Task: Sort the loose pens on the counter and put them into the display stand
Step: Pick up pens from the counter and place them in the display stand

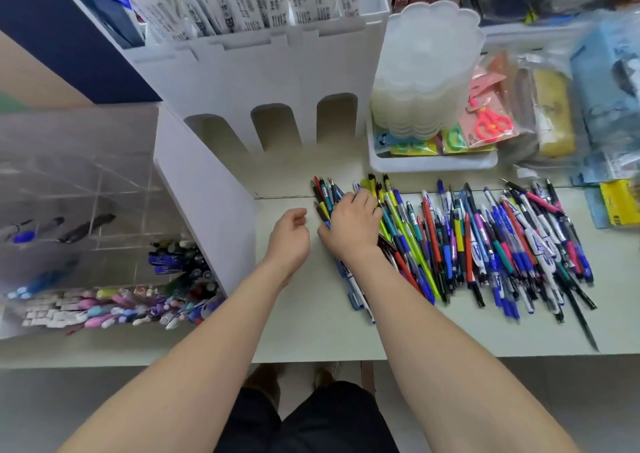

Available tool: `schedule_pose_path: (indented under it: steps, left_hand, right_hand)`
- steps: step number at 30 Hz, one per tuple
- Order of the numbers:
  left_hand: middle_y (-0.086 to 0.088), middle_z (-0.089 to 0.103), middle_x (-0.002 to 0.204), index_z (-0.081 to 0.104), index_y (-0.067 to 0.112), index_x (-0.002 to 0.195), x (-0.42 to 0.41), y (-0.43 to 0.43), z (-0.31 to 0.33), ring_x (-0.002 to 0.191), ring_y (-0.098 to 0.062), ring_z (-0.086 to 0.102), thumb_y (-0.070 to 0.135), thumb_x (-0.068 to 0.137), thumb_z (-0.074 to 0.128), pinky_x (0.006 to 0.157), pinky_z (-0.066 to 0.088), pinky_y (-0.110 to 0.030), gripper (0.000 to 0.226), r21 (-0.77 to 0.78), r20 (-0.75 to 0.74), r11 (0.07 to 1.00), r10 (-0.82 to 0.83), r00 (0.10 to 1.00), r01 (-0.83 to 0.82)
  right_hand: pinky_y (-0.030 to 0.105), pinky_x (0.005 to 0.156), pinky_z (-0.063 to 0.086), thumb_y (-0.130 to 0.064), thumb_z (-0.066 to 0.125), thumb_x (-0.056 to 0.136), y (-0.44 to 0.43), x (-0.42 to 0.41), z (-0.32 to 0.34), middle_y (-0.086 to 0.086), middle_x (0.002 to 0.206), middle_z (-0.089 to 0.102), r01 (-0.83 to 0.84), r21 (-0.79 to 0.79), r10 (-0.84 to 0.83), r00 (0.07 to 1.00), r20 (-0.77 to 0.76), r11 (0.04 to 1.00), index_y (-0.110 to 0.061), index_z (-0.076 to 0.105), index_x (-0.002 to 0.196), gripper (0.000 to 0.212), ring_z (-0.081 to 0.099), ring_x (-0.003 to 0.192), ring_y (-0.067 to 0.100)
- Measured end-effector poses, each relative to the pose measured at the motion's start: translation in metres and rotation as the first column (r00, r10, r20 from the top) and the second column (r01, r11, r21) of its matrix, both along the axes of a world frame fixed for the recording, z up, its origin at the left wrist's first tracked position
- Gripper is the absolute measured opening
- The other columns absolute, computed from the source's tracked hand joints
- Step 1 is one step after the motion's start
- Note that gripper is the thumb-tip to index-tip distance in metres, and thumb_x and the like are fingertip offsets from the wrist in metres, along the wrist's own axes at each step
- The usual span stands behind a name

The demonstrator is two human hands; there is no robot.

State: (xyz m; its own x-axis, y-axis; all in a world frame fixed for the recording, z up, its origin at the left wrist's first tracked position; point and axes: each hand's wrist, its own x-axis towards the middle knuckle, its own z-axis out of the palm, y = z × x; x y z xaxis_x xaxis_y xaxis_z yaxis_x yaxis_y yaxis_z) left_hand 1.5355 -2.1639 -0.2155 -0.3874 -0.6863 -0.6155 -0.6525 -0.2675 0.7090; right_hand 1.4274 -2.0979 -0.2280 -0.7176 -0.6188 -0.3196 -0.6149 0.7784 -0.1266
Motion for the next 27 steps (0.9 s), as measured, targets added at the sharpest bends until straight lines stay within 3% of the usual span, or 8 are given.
schedule_pose_path:
  steps: [5, 9, 12, 14, 18, 22, 25, 27]
  left_hand:
    - [-0.007, 0.06, 0.132, 0.06, 0.019, 0.138, 0.0, -0.002, -0.001, 0.113, -0.025, 0.061, 0.007, 0.096, 0.044, 0.081, 0.045, -0.029, 0.046, -0.046, 0.041, 0.989, 0.145, 0.989, -0.143]
    - [-0.001, 0.062, 0.128, 0.062, 0.016, 0.136, 0.002, -0.001, 0.005, 0.103, -0.017, 0.057, 0.007, 0.099, 0.044, 0.069, 0.042, -0.023, 0.042, -0.006, 0.057, 0.991, 0.137, 0.989, -0.137]
    - [0.001, 0.062, 0.129, 0.065, 0.016, 0.132, 0.004, -0.002, 0.012, 0.107, -0.017, 0.056, 0.008, 0.101, 0.044, 0.068, 0.041, -0.019, 0.038, -0.001, 0.051, 0.992, 0.127, 0.991, -0.127]
    - [-0.001, 0.064, 0.131, 0.066, 0.017, 0.129, 0.006, -0.004, 0.015, 0.109, -0.018, 0.056, 0.01, 0.102, 0.045, 0.073, 0.044, -0.022, 0.035, 0.007, 0.041, 0.993, 0.114, 0.993, -0.114]
    - [-0.008, 0.067, 0.127, 0.069, 0.02, 0.121, 0.01, -0.003, 0.022, 0.123, -0.029, 0.06, 0.012, 0.102, 0.044, 0.097, 0.05, -0.037, 0.033, 0.05, 0.036, 0.994, 0.091, 0.995, -0.093]
    - [-0.002, 0.066, 0.126, 0.069, 0.023, 0.119, 0.01, 0.001, 0.021, 0.124, -0.027, 0.061, 0.014, 0.103, 0.043, 0.097, 0.048, -0.037, 0.032, 0.056, 0.016, 0.995, 0.078, 0.997, -0.079]
    - [-0.014, 0.066, 0.115, 0.067, 0.019, 0.112, 0.008, 0.009, 0.019, 0.102, -0.038, 0.061, 0.014, 0.101, 0.044, 0.086, 0.05, -0.039, 0.026, 0.088, 0.069, 0.995, 0.042, 0.997, -0.048]
    - [-0.014, 0.054, 0.097, 0.061, 0.015, 0.103, 0.006, 0.018, 0.022, 0.083, -0.032, 0.047, 0.013, 0.1, 0.044, 0.073, 0.042, -0.037, 0.017, 0.183, 0.165, 0.982, 0.02, 0.986, -0.051]
  right_hand:
    - [0.049, 0.101, 0.036, -0.048, 0.063, 0.088, -0.012, 0.002, -0.002, 0.018, 0.132, 0.053, -0.027, 0.079, 0.03, 0.999, -0.034, 0.997, -0.004, 0.05, 0.131, 0.062, 0.047, 0.121, 0.036]
    - [0.048, 0.098, 0.034, -0.046, 0.06, 0.085, -0.022, -0.003, 0.003, 0.016, 0.12, 0.061, -0.019, 0.116, 0.024, 0.999, -0.044, 0.993, -0.008, 0.056, 0.118, 0.05, 0.051, 0.112, 0.035]
    - [0.047, 0.098, 0.036, -0.05, 0.062, 0.082, -0.027, -0.011, 0.009, 0.012, 0.112, 0.067, 0.008, 0.145, -0.008, 1.0, -0.003, 0.989, -0.011, 0.059, 0.112, 0.05, 0.056, 0.111, 0.035]
    - [0.049, 0.103, 0.036, -0.052, 0.064, 0.085, -0.025, -0.017, 0.012, 0.011, 0.111, 0.07, 0.038, 0.085, -0.043, 0.997, 0.057, 0.996, -0.013, 0.061, 0.112, 0.047, 0.057, 0.115, 0.036]
    - [0.051, 0.106, 0.034, -0.048, 0.059, 0.093, -0.015, -0.025, 0.019, 0.013, 0.113, 0.069, 0.064, 0.002, -0.064, 0.984, 0.164, 0.998, -0.014, 0.061, 0.114, 0.04, 0.055, 0.12, 0.038]
    - [0.05, 0.101, 0.034, -0.046, 0.058, 0.091, 0.0, -0.029, 0.028, 0.006, 0.096, 0.067, 0.108, -0.137, -0.074, 0.969, 0.236, 0.985, -0.015, 0.055, 0.1, 0.032, 0.061, 0.101, 0.034]
    - [0.05, 0.107, 0.034, -0.042, 0.061, 0.092, 0.011, -0.03, 0.041, -0.001, 0.087, 0.062, 0.132, -0.246, -0.057, 0.955, 0.292, 0.96, -0.018, 0.05, 0.099, 0.027, 0.059, 0.089, 0.028]
    - [0.05, 0.107, 0.032, -0.041, 0.062, 0.093, 0.019, -0.03, 0.048, -0.003, 0.088, 0.058, 0.104, -0.294, -0.014, 0.956, 0.295, 0.95, -0.02, 0.047, 0.099, 0.026, 0.054, 0.091, 0.026]
